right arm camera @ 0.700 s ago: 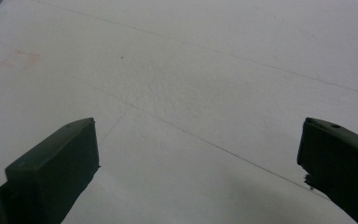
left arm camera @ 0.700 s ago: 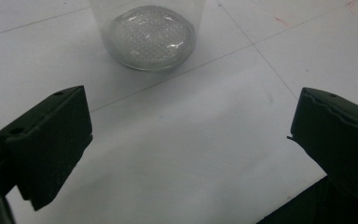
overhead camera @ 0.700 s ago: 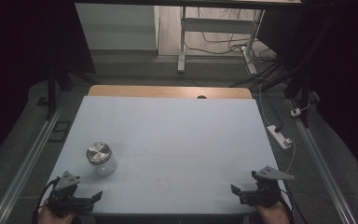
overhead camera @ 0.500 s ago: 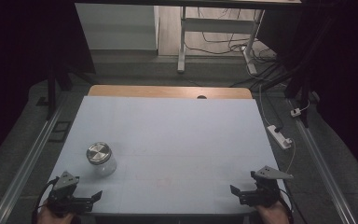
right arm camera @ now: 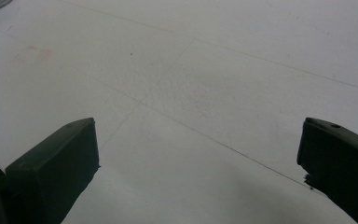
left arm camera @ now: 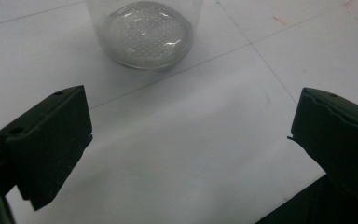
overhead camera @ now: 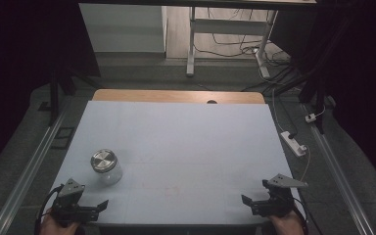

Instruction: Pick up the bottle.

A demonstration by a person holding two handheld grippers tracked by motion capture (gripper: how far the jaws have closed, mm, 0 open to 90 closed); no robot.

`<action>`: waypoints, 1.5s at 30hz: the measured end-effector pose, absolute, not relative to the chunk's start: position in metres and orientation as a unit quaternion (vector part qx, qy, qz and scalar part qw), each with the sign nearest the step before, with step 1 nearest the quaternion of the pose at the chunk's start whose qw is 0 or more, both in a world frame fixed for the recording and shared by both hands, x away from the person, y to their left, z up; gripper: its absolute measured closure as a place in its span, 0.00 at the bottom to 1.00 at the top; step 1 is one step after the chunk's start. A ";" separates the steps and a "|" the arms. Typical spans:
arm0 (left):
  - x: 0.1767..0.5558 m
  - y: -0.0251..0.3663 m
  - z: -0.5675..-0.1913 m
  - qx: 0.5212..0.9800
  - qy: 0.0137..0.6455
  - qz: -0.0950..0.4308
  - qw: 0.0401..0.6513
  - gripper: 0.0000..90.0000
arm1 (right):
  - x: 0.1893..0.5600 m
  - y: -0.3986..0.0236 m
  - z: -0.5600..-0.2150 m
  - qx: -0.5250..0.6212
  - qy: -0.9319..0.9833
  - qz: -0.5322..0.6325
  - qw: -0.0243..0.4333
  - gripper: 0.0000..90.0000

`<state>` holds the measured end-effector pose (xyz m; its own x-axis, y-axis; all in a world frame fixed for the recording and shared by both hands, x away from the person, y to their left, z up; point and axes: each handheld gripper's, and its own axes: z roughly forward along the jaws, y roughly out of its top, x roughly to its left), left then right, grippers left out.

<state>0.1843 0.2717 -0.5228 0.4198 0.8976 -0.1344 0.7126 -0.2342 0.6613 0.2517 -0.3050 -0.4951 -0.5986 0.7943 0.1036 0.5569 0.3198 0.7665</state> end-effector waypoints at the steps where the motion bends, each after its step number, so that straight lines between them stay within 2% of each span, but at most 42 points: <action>1: 0.184 0.272 -0.523 0.772 0.521 0.139 0.336 0.00 | 0.252 -0.305 -0.495 0.422 0.800 0.401 0.147 0.00; 14: 0.185 0.281 -0.515 0.752 0.518 0.153 0.379 0.00 | 0.252 -0.305 -0.495 0.419 0.800 0.403 0.146 0.00; 35: 0.216 0.283 -0.519 0.770 0.481 0.163 0.385 0.00 | 0.253 -0.303 -0.496 0.416 0.807 0.395 0.141 0.00; 45: 0.234 0.280 -0.520 0.767 0.485 0.160 0.388 0.00 | 0.253 -0.303 -0.496 0.414 0.808 0.395 0.140 0.00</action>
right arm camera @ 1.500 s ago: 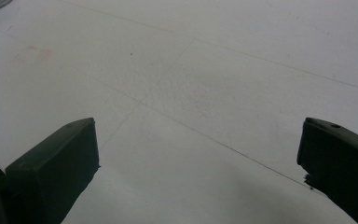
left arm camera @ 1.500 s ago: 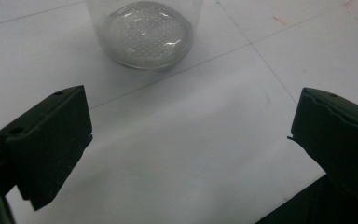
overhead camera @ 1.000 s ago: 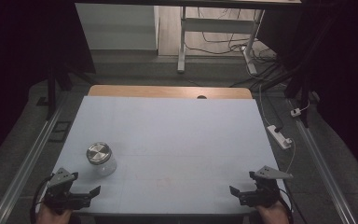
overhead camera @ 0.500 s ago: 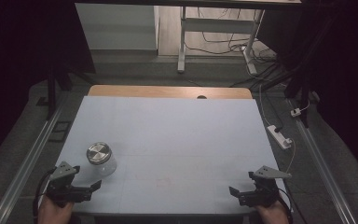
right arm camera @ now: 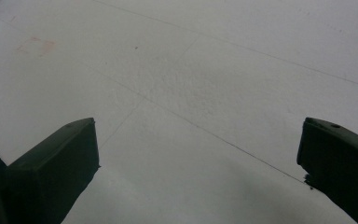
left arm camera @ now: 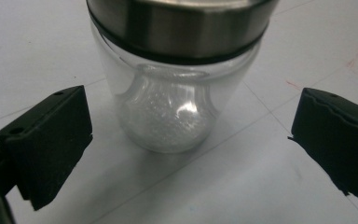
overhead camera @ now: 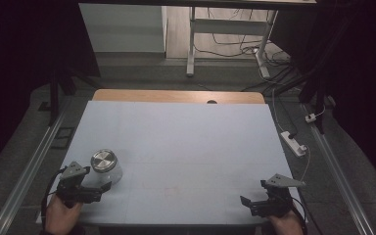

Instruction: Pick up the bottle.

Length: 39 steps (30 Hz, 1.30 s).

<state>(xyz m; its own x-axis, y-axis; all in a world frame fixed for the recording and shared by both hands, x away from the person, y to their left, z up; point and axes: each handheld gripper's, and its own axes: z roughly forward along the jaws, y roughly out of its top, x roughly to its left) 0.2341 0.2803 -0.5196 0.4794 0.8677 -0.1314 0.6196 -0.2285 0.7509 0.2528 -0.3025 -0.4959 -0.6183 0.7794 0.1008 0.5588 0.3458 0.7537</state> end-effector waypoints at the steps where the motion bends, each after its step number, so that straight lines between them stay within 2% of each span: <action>1: 0.234 0.280 -0.520 0.767 0.485 0.160 0.388 0.00 | 0.253 -0.302 -0.496 0.414 0.808 0.395 0.140 0.00; 23: 0.275 0.268 -0.519 0.785 0.469 0.168 0.368 0.00 | 0.253 -0.301 -0.496 0.409 0.814 0.388 0.140 0.00; 25: 0.274 0.268 -0.519 0.787 0.468 0.174 0.362 0.03 | 0.253 -0.301 -0.497 0.409 0.814 0.388 0.139 0.00; 29: 0.272 0.267 -0.518 0.793 0.456 0.177 0.364 0.16 | 0.253 -0.300 -0.497 0.408 0.815 0.387 0.139 0.00; 39: 0.272 0.266 -0.517 0.793 0.456 0.177 0.361 0.17 | 0.254 -0.299 -0.497 0.406 0.817 0.384 0.139 0.00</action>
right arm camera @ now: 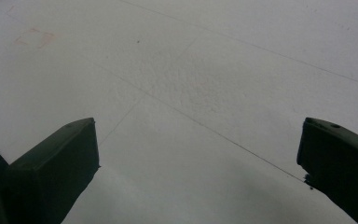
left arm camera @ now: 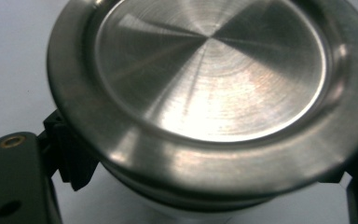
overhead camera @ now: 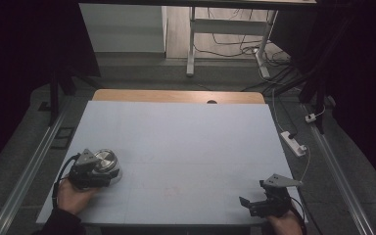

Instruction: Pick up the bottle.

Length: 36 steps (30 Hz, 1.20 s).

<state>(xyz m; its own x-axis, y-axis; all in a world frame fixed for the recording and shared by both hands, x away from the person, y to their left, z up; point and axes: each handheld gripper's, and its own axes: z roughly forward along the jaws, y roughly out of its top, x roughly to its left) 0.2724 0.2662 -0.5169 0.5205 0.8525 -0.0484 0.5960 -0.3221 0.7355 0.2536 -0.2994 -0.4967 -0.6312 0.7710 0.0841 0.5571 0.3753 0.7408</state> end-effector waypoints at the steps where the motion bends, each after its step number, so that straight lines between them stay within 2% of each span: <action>1: 0.273 0.266 -0.516 0.793 0.459 0.176 0.360 0.17 | 0.253 -0.299 -0.497 0.406 0.818 0.384 0.139 0.00; 10: 0.275 0.265 -0.513 0.788 0.467 0.159 0.370 0.17 | 0.253 -0.300 -0.496 0.404 0.818 0.386 0.140 0.00; 24: 0.278 0.253 -0.494 0.796 0.432 0.148 0.398 0.17 | 0.253 -0.300 -0.496 0.403 0.817 0.388 0.139 0.00; 36: 0.288 0.226 -0.473 0.815 0.385 0.147 0.407 0.17 | 0.253 -0.301 -0.496 0.404 0.815 0.392 0.139 0.00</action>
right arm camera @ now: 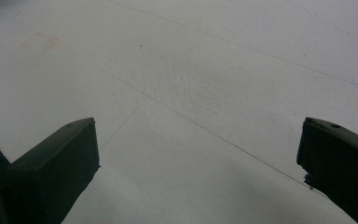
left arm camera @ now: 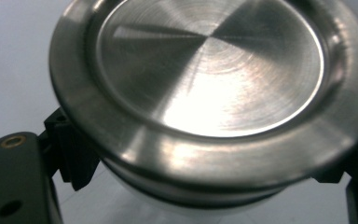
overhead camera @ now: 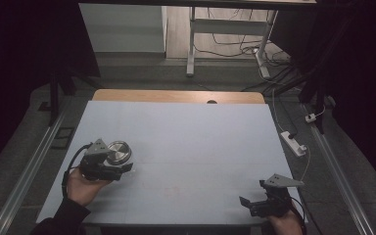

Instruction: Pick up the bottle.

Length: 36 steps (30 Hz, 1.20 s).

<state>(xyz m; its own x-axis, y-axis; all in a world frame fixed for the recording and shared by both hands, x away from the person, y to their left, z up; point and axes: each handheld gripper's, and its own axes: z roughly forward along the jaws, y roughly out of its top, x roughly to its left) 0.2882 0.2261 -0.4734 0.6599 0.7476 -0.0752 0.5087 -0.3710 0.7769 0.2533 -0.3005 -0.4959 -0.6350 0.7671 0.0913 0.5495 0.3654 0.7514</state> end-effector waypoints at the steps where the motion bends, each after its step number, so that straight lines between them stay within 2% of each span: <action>1: 0.290 0.223 -0.472 0.816 0.383 0.146 0.409 0.17 | 0.253 -0.301 -0.496 0.404 0.815 0.393 0.139 0.00; 16: 0.308 0.177 -0.450 0.835 0.330 0.143 0.415 0.17 | 0.252 -0.300 -0.496 0.401 0.816 0.393 0.141 0.00; 36: 0.329 0.130 -0.442 0.854 0.277 0.119 0.425 0.17 | 0.252 -0.299 -0.496 0.409 0.813 0.386 0.153 0.00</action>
<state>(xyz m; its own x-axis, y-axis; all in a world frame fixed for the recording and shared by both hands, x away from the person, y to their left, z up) 0.3286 0.1295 -0.4423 0.8184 0.5738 -0.0310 0.3710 -0.4864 0.7911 0.2524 -0.2990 -0.4958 -0.6180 0.7834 0.0667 0.5469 0.3674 0.7523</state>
